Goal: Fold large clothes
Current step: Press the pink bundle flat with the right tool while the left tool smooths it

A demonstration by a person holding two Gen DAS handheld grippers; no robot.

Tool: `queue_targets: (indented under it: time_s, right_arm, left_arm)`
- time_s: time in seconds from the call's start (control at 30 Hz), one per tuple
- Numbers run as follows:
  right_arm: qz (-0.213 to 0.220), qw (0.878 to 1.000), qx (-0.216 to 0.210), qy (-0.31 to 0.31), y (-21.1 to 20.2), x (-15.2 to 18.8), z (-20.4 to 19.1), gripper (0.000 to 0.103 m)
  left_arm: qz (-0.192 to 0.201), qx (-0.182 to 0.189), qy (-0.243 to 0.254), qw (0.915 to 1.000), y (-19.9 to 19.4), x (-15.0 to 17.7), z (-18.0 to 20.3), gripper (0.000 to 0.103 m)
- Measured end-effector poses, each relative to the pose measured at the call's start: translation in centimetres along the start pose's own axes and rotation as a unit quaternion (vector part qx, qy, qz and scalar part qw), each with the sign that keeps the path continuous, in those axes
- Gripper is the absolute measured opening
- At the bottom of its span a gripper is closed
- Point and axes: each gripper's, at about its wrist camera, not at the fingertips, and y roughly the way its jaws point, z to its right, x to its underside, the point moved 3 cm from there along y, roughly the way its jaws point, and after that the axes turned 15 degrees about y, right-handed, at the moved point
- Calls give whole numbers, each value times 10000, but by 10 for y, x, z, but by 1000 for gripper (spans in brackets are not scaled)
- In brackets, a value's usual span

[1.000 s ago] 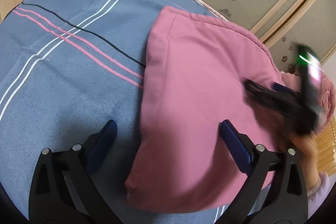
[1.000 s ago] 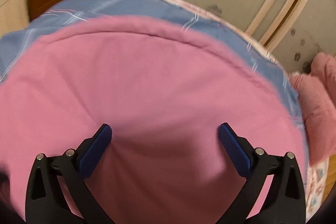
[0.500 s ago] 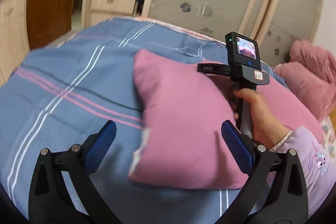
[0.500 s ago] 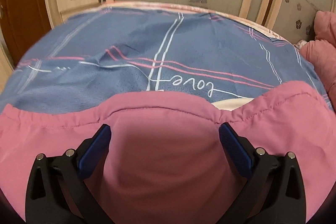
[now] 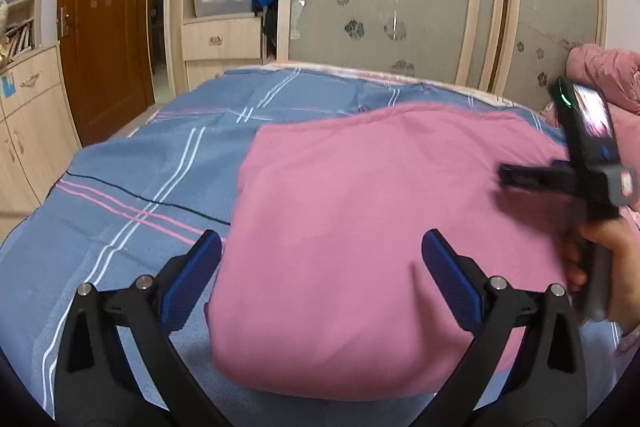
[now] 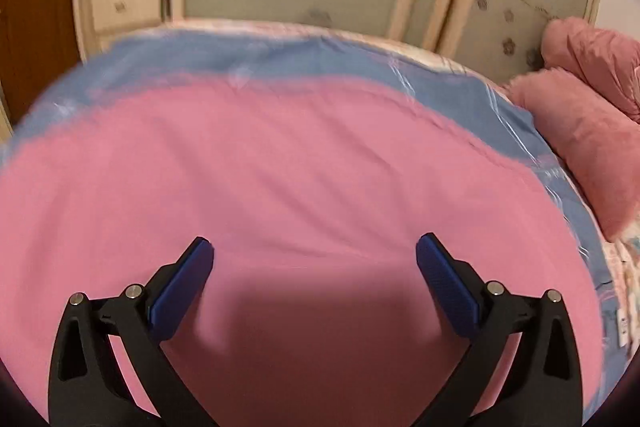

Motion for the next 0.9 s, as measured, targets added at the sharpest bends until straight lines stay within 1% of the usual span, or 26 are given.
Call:
queue_targets:
  time_s: [0.03, 0.07, 0.1, 0.13, 0.17, 0.2, 0.23, 0.27, 0.33, 0.37, 0.43, 0.5, 0.53, 0.57, 0.63, 0.67, 0.7, 0.73, 0.8, 0.9]
  right_arm:
    - [53, 9997, 191, 125, 2, -1, 24, 102]
    - [23, 9990, 106, 442, 1, -3, 49, 102]
    - [-74, 9971, -113, 744, 1, -4, 66, 102]
    - [-278, 9923, -470, 1114, 2, -3, 84, 102]
    - [-430, 9868, -670, 1408, 0, -2, 97, 102]
    - [-373, 9858, -705, 1478, -6, -1, 100, 102]
    - [-217, 9865, -708, 1460, -16, -1, 100, 102]
    - [137, 9897, -626, 1277, -34, 1, 95, 102]
    - [626, 9931, -421, 902, -57, 4, 82, 102]
    - [755, 9936, -383, 754, -65, 8, 76, 102]
    - [814, 9936, -371, 695, -72, 13, 70, 102]
    - [755, 9924, -602, 769, -76, 17, 65, 102]
    - [680, 9931, -606, 738, -72, 18, 65, 102]
    - [475, 9959, -477, 602, -64, 22, 57, 102]
    - [133, 9996, -116, 235, -39, 33, 46, 102]
    - [109, 9999, 44, 17, -30, 41, 40, 102]
    - [235, 9995, 133, -183, -24, 48, 35, 102]
    - [337, 9991, 136, -223, -23, 53, 34, 102]
    - [336, 9994, -7, -22, -21, 54, 40, 102]
    - [394, 9992, -119, -6, -21, 57, 43, 102]
  left_arm:
    - [-236, 50, -38, 9997, 9, 4, -1, 101]
    - [-395, 74, -86, 9992, 17, 7, -3, 101]
    - [-515, 112, -181, 9984, 23, 9, -7, 101]
    - [-526, 150, -306, 9980, 25, 10, -12, 101]
    - [-426, 200, -484, 9977, 21, 9, -18, 101]
    - [-334, 213, -568, 9976, 18, 8, -22, 101]
    - [-256, 184, -610, 9976, 14, 6, -25, 101]
    - [-157, 69, -619, 9979, 9, 4, -27, 101]
    - [73, -114, -559, 9983, -1, 0, -25, 101]
    - [236, -172, -493, 9984, -7, -3, -22, 101]
    - [510, -178, -333, 9980, -19, -7, -11, 101]
    - [778, -100, 6, 9969, -29, -11, 6, 101]
    - [797, -50, 125, 9967, -30, -13, 12, 101]
    - [754, 28, 237, 9969, -28, -14, 18, 101]
    - [636, 100, 262, 9976, -20, -13, 23, 101]
    - [527, 135, 273, 9981, -14, -11, 25, 101]
    - [414, 146, 289, 9986, -7, -11, 26, 101]
    - [323, 146, 294, 9989, -2, -10, 26, 101]
    - [171, 196, 212, 9994, 7, -8, 26, 101]
    - [153, 297, 66, 9994, 12, -8, 23, 101]
